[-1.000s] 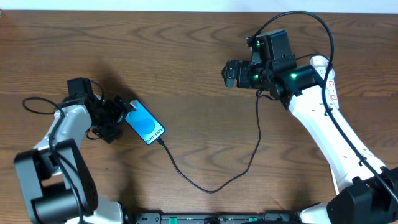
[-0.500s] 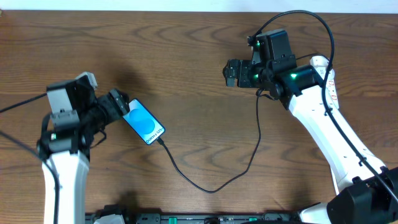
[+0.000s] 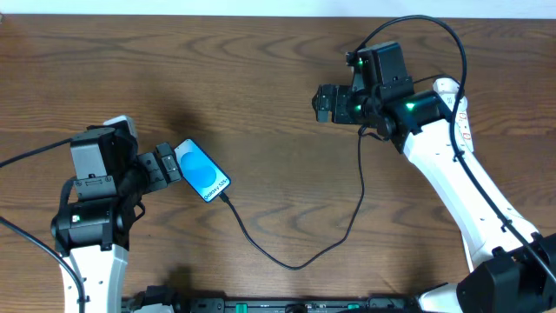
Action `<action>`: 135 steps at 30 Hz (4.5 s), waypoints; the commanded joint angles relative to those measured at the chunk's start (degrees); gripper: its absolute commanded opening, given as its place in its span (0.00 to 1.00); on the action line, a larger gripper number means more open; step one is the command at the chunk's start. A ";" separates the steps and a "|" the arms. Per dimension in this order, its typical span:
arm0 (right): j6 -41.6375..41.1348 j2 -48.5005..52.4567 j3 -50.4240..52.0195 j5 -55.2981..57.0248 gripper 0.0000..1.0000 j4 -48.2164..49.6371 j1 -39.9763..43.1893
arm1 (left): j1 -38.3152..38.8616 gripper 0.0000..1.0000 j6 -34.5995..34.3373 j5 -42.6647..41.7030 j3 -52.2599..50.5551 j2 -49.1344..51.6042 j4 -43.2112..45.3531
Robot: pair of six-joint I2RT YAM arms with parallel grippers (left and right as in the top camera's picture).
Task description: Plug charger to phone and switch on socket
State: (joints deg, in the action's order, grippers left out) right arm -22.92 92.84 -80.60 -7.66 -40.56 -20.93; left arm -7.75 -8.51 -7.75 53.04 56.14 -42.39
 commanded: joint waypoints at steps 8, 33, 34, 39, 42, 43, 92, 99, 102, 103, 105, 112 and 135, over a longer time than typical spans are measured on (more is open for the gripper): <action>0.92 -0.81 -0.28 1.38 0.99 -5.73 -0.11 | 0.22 0.98 1.01 1.18 0.57 0.83 -0.24; 22.88 -0.81 -15.82 -11.67 0.99 -27.85 29.88 | 0.22 0.98 1.01 1.18 0.57 0.83 -0.24; 24.17 -0.81 -16.15 -13.07 0.99 -28.76 32.54 | 0.22 0.98 1.01 1.18 0.57 0.83 -0.24; 29.57 -0.57 -16.15 -16.70 0.99 -31.69 40.94 | 0.22 0.98 1.01 1.18 0.57 0.83 -0.24; 31.95 -0.09 -16.15 -16.74 0.99 -33.62 44.83 | 0.22 0.98 1.01 1.18 0.57 0.83 -0.26; 32.79 0.15 -16.17 -16.74 0.99 -34.10 45.79 | 0.22 0.98 1.01 1.18 0.57 0.83 -0.24; 50.56 30.45 -42.25 -17.57 0.99 -37.16 44.37 | 0.22 0.98 1.01 1.18 0.57 0.83 -0.24; 49.51 33.86 -42.25 -17.57 0.99 -37.22 44.33 | 0.22 0.98 1.01 1.18 0.57 0.83 -0.24; 49.53 35.91 -42.25 -17.62 0.99 -37.66 44.33 | 0.22 0.98 1.01 1.18 0.57 0.83 -0.24; 49.53 36.61 -42.25 -17.86 0.99 -37.77 44.33 | 0.22 0.98 1.01 1.18 0.57 0.83 -0.24; 49.53 37.59 -42.25 -18.38 0.99 -37.86 44.19 | 0.22 0.98 1.01 1.18 0.57 0.83 -0.24; 49.53 39.69 -42.23 -18.38 0.99 -36.70 43.87 | 0.22 0.98 1.01 1.18 0.57 0.83 -0.24; 48.17 45.86 -42.18 -18.43 0.99 -36.20 43.69 | 0.22 0.98 1.01 1.18 0.57 0.83 -0.24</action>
State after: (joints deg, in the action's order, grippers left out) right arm 25.80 138.39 -121.89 -25.10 -76.93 23.22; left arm -7.75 -8.51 -7.31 53.04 56.88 -42.46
